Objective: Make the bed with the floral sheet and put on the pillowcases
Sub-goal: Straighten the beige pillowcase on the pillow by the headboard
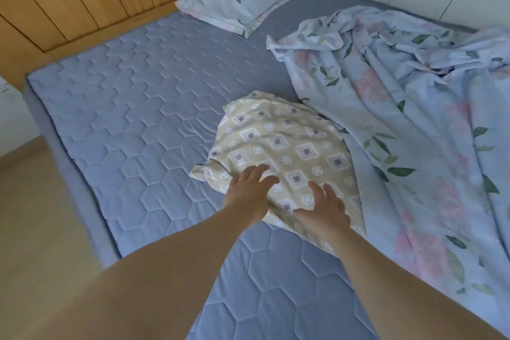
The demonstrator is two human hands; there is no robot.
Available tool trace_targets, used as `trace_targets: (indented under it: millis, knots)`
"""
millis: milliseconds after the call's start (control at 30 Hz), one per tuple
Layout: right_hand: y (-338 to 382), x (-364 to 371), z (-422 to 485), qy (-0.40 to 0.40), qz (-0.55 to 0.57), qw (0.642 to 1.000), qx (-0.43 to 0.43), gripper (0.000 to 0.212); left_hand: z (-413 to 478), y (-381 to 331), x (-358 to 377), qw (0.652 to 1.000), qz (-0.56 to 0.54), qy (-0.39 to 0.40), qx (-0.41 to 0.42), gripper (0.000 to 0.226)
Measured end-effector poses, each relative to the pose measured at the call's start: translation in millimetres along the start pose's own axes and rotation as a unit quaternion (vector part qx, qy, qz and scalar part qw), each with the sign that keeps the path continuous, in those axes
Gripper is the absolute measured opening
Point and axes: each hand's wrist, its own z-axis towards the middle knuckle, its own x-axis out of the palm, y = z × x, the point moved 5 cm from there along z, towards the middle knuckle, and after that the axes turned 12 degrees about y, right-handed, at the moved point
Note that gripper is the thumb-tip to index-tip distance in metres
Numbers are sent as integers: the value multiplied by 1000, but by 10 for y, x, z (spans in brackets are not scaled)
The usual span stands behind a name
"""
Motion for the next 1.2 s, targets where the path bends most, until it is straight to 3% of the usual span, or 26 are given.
trace_targets:
  millis: [133,267,333,467,633,833,1200]
  knots:
    - [-283,-27,648,-38,-85,994,50,95,719,-95,135,989,142,-5,38,80]
    - [-529,53,1066,-33,-137,989,51,102,1343,-10,465,981,190,32,30,95]
    - [-608,129,1221,-33,-164,984,57,92,1549,39,660,979,193,56,14,86]
    - [-569,210,1344,-63,-210,974,58,53,1711,-33,740,980,197,2,38,43]
    - [-471,205,1204,-87,-210,973,33,33,1532,-51,611,962,248,45,104,42]
    - [4,151,733,-113,-224,967,33,35,1003,201,200,979,140,39,142,22]
    - [1869,1337,207,-30,-178,983,-10,28,111,2211,-419,957,230,94,152,33]
